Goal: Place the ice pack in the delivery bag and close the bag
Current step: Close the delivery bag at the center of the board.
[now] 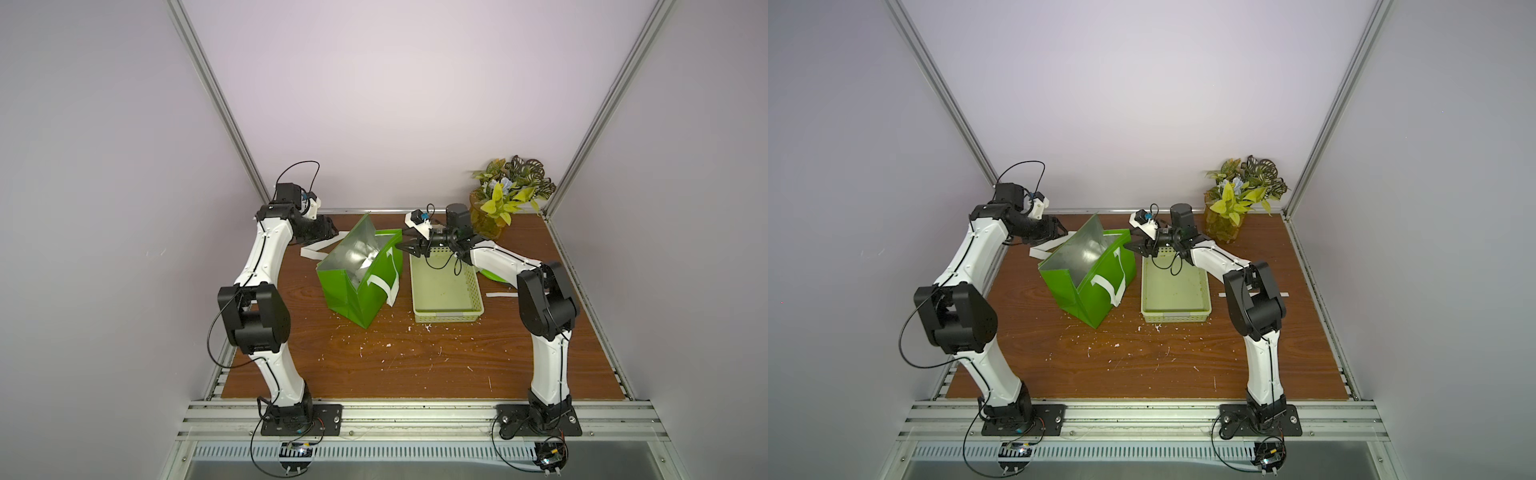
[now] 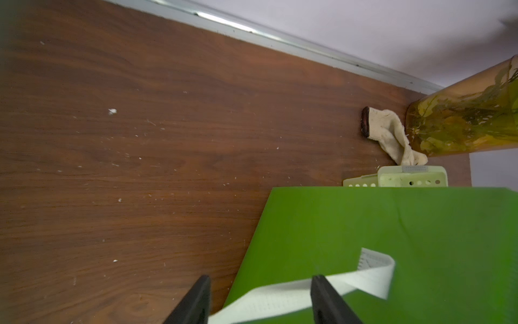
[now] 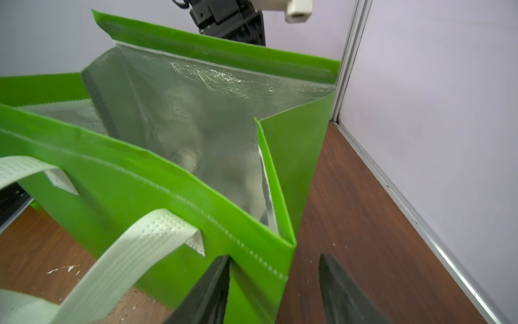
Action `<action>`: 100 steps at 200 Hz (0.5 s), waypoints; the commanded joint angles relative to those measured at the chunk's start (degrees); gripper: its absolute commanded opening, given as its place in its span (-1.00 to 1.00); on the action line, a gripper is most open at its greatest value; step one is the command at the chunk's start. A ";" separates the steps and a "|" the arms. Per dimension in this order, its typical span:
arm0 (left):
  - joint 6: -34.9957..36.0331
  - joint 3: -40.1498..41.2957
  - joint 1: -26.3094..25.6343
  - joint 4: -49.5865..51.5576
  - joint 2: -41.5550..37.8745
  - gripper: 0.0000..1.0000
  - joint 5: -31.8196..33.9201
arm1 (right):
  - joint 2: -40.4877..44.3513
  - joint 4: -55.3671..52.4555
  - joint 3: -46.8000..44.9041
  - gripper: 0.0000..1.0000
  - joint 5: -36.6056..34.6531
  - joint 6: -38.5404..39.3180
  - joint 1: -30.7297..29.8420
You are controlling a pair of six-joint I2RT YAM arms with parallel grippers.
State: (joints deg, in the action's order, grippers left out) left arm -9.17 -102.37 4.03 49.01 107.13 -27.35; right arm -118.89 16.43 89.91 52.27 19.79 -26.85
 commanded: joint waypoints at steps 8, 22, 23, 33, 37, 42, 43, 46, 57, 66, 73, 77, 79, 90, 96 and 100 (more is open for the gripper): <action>3.51 0.47 -1.23 -0.06 -0.18 0.18 -5.67 | 0.51 -3.03 3.28 -0.37 2.84 0.29 -1.59; 4.30 1.59 -1.72 -0.21 -0.08 0.19 -6.62 | 1.01 -4.07 2.97 -0.64 2.38 0.95 -2.21; 4.36 1.62 -1.78 -0.22 -0.08 0.19 -6.68 | 1.06 -4.05 2.85 -0.66 2.35 0.99 -2.27; 4.85 2.76 -1.98 -0.61 -0.16 0.19 -7.17 | 1.70 -3.69 1.91 -0.83 2.05 0.64 -2.65; 4.89 3.25 -2.04 -0.93 -0.29 0.19 -7.78 | 2.08 -3.37 1.51 -0.90 1.92 0.45 -2.80; 4.95 4.16 -2.04 -1.46 -0.55 0.18 -8.62 | 2.51 -3.11 0.90 -0.98 1.71 0.21 -2.94; 4.95 4.31 -2.07 -1.55 -0.58 0.18 -8.78 | 2.60 -3.04 0.76 -0.99 1.70 0.10 -3.03; 5.09 4.81 -2.12 -1.82 -0.74 0.18 -9.24 | 2.86 -2.84 0.42 -1.00 1.54 0.00 -3.16; 5.43 6.65 -2.18 -2.75 -1.34 0.18 -11.40 | 4.05 -2.22 -0.99 -1.00 1.52 -0.77 -3.63; 6.07 7.96 -2.48 -3.05 -1.86 0.18 -12.80 | 5.31 -2.03 -2.44 -1.00 1.52 -1.10 -4.11; 6.72 8.75 -2.89 -3.06 -2.16 0.18 -13.63 | 6.35 -1.27 -3.86 -1.00 1.53 -1.49 -4.46; 7.03 9.38 -3.09 -3.24 -2.34 0.18 -14.05 | 7.01 -0.76 -4.76 -1.00 1.44 -1.76 -4.63; 7.10 9.60 -3.23 -3.32 -2.47 0.18 -14.24 | 7.36 -0.38 -5.21 -1.00 1.37 -1.90 -4.68; 7.71 10.68 -3.88 -3.60 -2.79 0.18 -15.56 | 9.08 1.18 -7.57 -1.00 1.13 -2.71 -5.12; 7.98 11.25 -4.03 -3.94 -2.89 0.19 -16.71 | 9.96 2.12 -8.86 -1.00 1.09 -3.37 -5.31; 8.09 11.66 -4.16 -4.30 -2.97 0.19 -17.39 | 10.46 2.73 -9.58 -1.00 1.16 -3.95 -5.38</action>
State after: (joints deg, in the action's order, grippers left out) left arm -3.79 -92.23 1.48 46.30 106.45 -38.85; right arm -114.37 14.81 83.53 52.34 18.98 -30.79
